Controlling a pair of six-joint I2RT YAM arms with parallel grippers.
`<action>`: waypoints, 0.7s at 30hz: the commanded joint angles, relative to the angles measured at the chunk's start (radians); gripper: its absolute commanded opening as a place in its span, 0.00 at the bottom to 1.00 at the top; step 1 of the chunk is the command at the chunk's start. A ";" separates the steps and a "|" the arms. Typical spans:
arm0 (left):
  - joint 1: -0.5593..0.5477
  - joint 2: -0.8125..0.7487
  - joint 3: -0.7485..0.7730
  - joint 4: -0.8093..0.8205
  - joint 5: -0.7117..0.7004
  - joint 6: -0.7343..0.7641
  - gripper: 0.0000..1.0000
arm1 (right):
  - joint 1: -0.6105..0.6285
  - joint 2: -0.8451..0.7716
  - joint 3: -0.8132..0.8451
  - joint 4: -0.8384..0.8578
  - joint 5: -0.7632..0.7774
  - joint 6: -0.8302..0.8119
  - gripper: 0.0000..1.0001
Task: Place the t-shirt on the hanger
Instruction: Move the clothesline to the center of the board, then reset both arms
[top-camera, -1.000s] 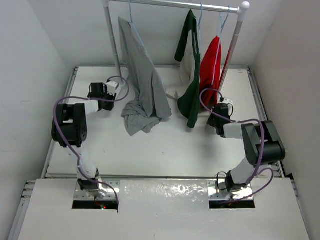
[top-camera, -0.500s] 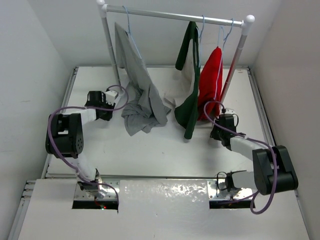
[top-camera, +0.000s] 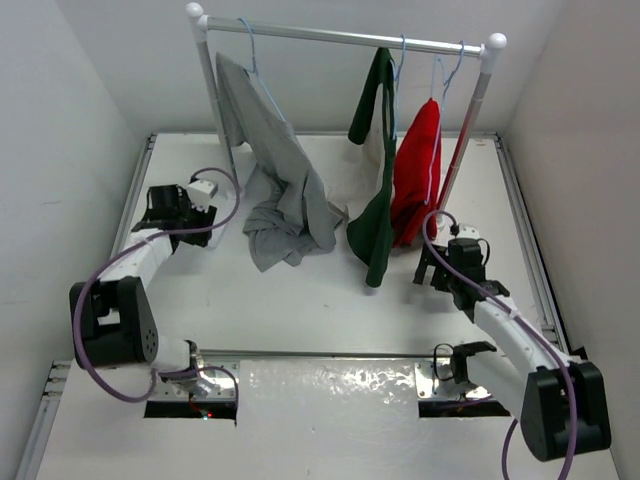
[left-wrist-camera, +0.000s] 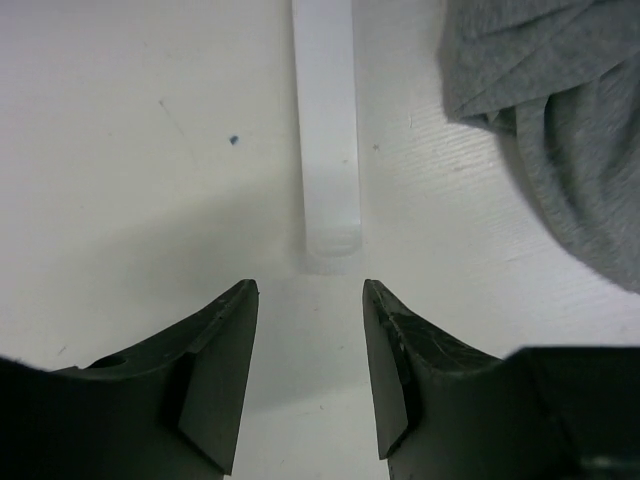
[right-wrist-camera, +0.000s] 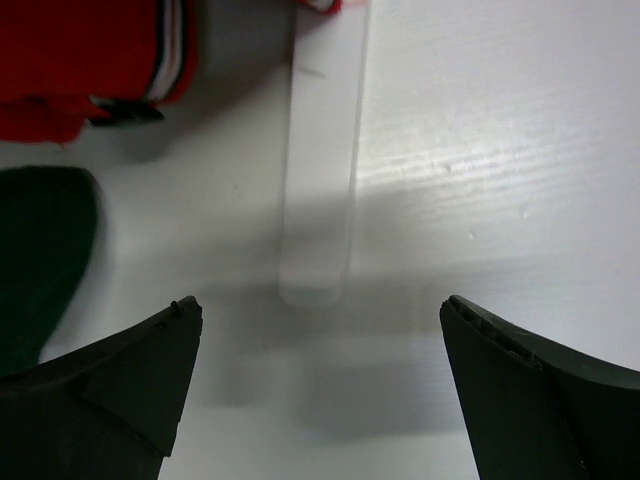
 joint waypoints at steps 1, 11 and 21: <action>0.054 -0.043 -0.005 -0.005 0.062 -0.024 0.44 | -0.010 -0.047 -0.038 -0.091 0.017 0.006 0.99; 0.335 -0.054 -0.042 0.098 0.226 -0.187 0.40 | -0.037 -0.337 -0.100 -0.240 0.354 0.071 0.99; 0.359 -0.076 -0.078 0.138 0.220 -0.155 0.40 | -0.039 -0.561 -0.162 -0.234 0.523 0.054 0.99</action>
